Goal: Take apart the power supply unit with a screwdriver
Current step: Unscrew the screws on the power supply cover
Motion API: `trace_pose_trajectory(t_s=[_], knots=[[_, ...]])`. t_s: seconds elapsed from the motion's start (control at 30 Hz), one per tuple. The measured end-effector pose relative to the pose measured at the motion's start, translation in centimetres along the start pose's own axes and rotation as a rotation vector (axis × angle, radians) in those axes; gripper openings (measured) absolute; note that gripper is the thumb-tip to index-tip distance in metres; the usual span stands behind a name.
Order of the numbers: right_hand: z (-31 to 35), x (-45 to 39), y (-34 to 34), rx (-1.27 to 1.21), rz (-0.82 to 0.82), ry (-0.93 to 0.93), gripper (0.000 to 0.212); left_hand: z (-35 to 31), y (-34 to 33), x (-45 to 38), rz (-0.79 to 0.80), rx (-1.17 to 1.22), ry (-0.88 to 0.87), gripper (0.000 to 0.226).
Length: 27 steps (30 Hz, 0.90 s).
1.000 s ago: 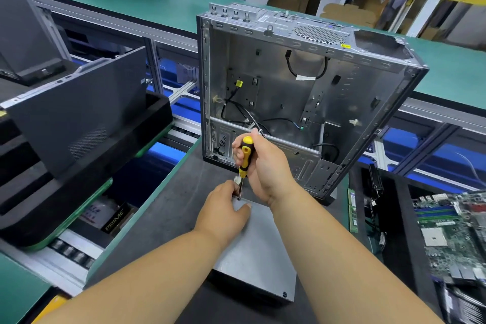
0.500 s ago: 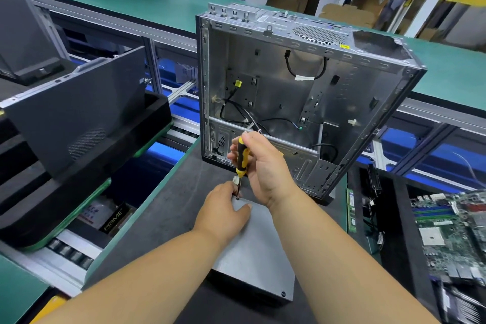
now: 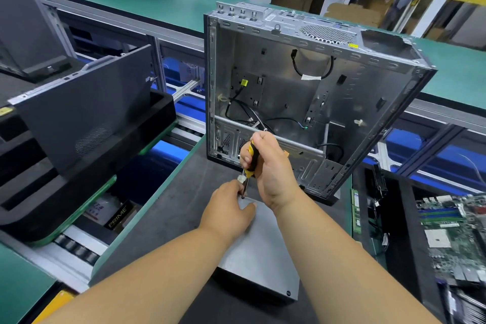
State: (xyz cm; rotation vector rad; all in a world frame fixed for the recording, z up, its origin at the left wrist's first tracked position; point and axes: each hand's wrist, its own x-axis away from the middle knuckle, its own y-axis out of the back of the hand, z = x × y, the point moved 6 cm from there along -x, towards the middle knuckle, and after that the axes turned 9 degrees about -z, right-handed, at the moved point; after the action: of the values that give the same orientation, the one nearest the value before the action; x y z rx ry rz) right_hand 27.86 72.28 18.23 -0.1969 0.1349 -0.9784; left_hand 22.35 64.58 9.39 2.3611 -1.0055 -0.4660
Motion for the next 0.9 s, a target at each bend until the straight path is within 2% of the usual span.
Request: trace_pose_trajectory(t_s=[0.27, 0.4, 0.47, 0.53, 0.67, 0.9], knots=[[0.2, -0.6, 0.4, 0.036, -0.056, -0.022, 0.02, 0.1, -0.1, -0.1, 0.004, -0.012, 0.004, 0.023], [0.0, -0.5, -0.1, -0.044, -0.052, -0.024, 0.044, 0.1, -0.1, 0.0, 0.009, 0.01, 0.01, 0.02], [-0.2, -0.3, -0.4, -0.088, -0.046, -0.016, 0.05, 0.1, 0.0, -0.1, 0.004, 0.014, 0.006, 0.017], [-0.2, -0.2, -0.7, -0.118, -0.03, -0.019, 0.046, 0.1, 0.0, -0.1, 0.002, 0.011, 0.008, 0.017], [0.2, -0.2, -0.6, -0.046, -0.031, -0.015, 0.021, 0.1, 0.0, -0.1, 0.0, 0.006, 0.004, 0.017], [0.5, -0.2, 0.5, 0.009, -0.052, -0.076, 0.025, 0.2, -0.2, -0.1, 0.013, 0.011, -0.001, 0.026]])
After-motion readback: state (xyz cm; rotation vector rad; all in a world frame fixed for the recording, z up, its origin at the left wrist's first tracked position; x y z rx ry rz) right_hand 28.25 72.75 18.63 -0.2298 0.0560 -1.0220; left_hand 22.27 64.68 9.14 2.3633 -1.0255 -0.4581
